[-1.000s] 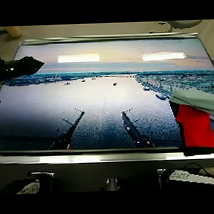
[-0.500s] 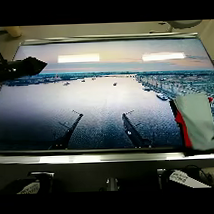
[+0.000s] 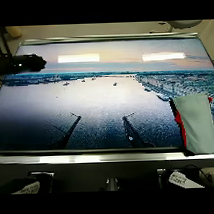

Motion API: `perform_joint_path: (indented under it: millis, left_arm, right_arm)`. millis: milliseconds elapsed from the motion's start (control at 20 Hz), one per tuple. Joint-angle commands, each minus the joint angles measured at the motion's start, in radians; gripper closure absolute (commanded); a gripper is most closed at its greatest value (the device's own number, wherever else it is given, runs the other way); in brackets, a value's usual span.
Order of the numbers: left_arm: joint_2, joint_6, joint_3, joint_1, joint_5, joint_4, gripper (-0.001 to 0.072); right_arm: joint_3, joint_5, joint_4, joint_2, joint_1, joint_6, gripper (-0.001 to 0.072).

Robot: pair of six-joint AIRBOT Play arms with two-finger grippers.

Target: Fold the shirts.

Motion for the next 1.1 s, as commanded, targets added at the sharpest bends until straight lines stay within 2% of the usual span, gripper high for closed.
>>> perform_joint_path:
  millis: [0,50,100,150,250,450,650,1050]
  left_arm:
    - [-0.131,-0.232,0.087,-0.069,-0.21,0.43,0.0498]
    - [-0.167,-0.245,0.086,-0.071,-0.319,0.38,0.0185]
    - [-0.202,-0.247,0.074,-0.071,-0.435,0.332,0.0078]
    - [-0.208,-0.213,0.026,-0.074,-0.474,0.28,0.0082]
    - [-0.161,-0.228,-0.09,-0.086,-0.408,0.246,0.0098]
    - [-0.134,-0.238,-0.138,-0.091,-0.357,0.25,0.0096]
    - [-0.14,-0.238,-0.138,-0.091,-0.357,0.25,0.0096]
    - [-0.14,-0.238,-0.138,-0.091,-0.357,0.25,0.0095]
  right_arm:
    - [0.098,-0.05,-0.015,-0.031,0.312,0.106,0.0071]
    - [0.098,0.034,-0.023,-0.071,0.409,0.107,0.007]
    - [0.098,0.114,-0.011,-0.117,0.475,0.106,0.0069]
    - [0.098,0.204,0.022,-0.169,0.52,0.1,0.0069]
    - [0.097,0.307,0.116,-0.263,0.571,0.088,0.0069]
    - [0.097,0.23,0.135,-0.291,0.603,0.106,0.0069]
    - [0.097,0.28,0.137,-0.291,0.603,0.104,0.0069]
    - [0.097,0.28,0.137,-0.291,0.603,0.104,0.0069]
